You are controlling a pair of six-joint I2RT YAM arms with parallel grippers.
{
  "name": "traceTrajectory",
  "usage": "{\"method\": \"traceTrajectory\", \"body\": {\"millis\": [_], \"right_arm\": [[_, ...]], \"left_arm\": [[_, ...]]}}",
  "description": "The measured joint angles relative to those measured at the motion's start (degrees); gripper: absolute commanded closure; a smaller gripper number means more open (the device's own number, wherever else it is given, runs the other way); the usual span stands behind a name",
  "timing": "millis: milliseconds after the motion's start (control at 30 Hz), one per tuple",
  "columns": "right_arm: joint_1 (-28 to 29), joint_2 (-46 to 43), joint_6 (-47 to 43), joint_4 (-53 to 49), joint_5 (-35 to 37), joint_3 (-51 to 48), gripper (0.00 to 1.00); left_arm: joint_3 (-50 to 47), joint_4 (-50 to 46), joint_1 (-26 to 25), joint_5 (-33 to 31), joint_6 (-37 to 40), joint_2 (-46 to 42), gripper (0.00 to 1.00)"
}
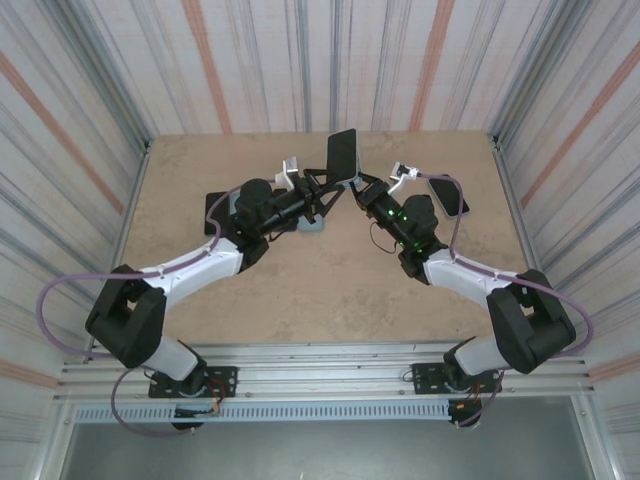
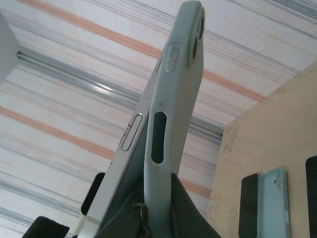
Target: Take the phone out of the phone case
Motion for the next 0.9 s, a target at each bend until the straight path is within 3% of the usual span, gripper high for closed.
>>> {"method": "traceTrajectory", "body": {"millis": [400,767,900], "right_arm": [[0.59,0.26,-3.19,3.82,1.97,-0.57,0.97],[1.97,0.72,-3.21,11.02,4.81,-2.51,0.97],[2.25,1.46,-3.19,13.6,5.16,-2.58,0.97]], "left_arm": [[0.81,0.72,-0.02,-1.36,-0.9,0.37,0.46],[4.24,-0.02,0.07,-3.72,-1.31,1.62,0.59],[5.03,-0.57,0.07,-3.89,-1.31,1.64,0.7]]}}
